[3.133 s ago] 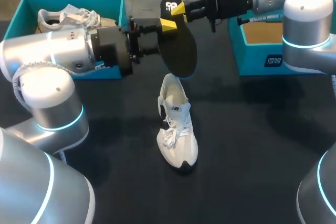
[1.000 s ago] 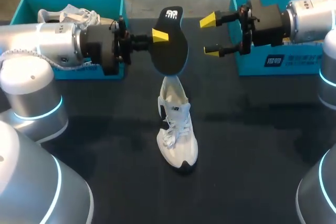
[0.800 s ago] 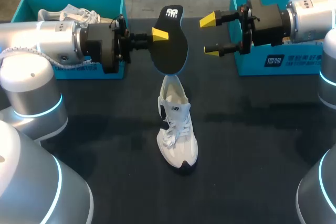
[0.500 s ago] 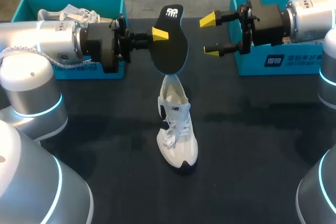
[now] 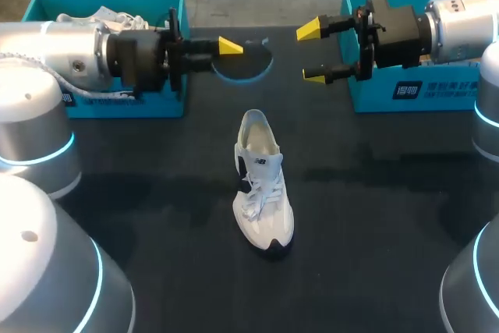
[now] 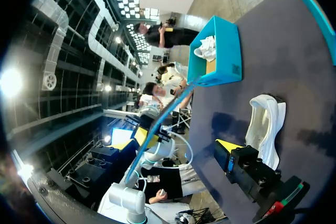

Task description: Take the shoe out of the shoebox, open the shoe tongue, remove and reinsert the insole, then place the shoe into the shoebox

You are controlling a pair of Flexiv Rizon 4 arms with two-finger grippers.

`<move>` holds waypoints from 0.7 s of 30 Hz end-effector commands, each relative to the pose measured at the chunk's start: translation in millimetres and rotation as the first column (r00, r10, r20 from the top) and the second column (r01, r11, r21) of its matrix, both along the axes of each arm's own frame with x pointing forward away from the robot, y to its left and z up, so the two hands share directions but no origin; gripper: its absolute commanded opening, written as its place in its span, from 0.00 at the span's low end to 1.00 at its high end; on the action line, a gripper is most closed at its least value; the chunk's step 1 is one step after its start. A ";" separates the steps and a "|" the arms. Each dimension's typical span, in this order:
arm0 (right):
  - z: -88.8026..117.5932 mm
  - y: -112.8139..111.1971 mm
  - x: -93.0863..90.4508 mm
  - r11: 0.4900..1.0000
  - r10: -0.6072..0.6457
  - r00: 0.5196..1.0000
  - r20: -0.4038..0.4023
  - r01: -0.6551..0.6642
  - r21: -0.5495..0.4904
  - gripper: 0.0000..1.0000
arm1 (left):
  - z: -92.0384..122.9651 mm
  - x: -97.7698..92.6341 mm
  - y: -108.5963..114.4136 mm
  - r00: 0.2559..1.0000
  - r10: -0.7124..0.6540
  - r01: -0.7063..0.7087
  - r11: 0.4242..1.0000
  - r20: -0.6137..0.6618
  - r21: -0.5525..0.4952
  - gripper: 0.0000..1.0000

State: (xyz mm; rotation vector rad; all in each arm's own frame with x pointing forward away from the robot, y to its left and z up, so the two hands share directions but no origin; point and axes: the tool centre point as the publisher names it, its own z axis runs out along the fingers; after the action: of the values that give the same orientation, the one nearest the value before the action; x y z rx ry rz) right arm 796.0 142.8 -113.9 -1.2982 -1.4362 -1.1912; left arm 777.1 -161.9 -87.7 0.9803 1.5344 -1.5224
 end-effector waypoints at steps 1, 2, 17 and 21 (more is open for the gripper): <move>-0.3 0.5 0.2 1.000 0.000 1.000 0.000 0.000 -0.001 1.00 | 1.4 -8.0 7.5 0.479 -0.087 0.253 0.967 -0.873 0.042 0.00; -0.3 0.5 0.2 1.000 0.000 1.000 0.000 0.000 -0.001 1.00 | 4.4 -10.0 7.2 0.334 -0.126 0.267 0.963 -0.934 -0.035 0.00; -0.3 0.5 0.2 1.000 0.000 1.000 0.000 0.000 -0.001 1.00 | 4.4 -10.0 7.2 0.334 -0.126 0.267 0.963 -0.934 -0.035 0.00; -0.3 0.5 0.2 1.000 0.000 1.000 0.000 0.000 -0.001 1.00 | 4.4 -10.0 7.2 0.334 -0.126 0.267 0.963 -0.934 -0.035 0.00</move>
State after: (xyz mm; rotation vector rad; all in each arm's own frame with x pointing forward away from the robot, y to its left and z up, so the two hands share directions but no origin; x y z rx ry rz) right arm 796.0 142.7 -113.8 -1.2983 -1.4362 -1.1907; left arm 760.1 -153.8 -82.8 0.5894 2.0340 -2.0600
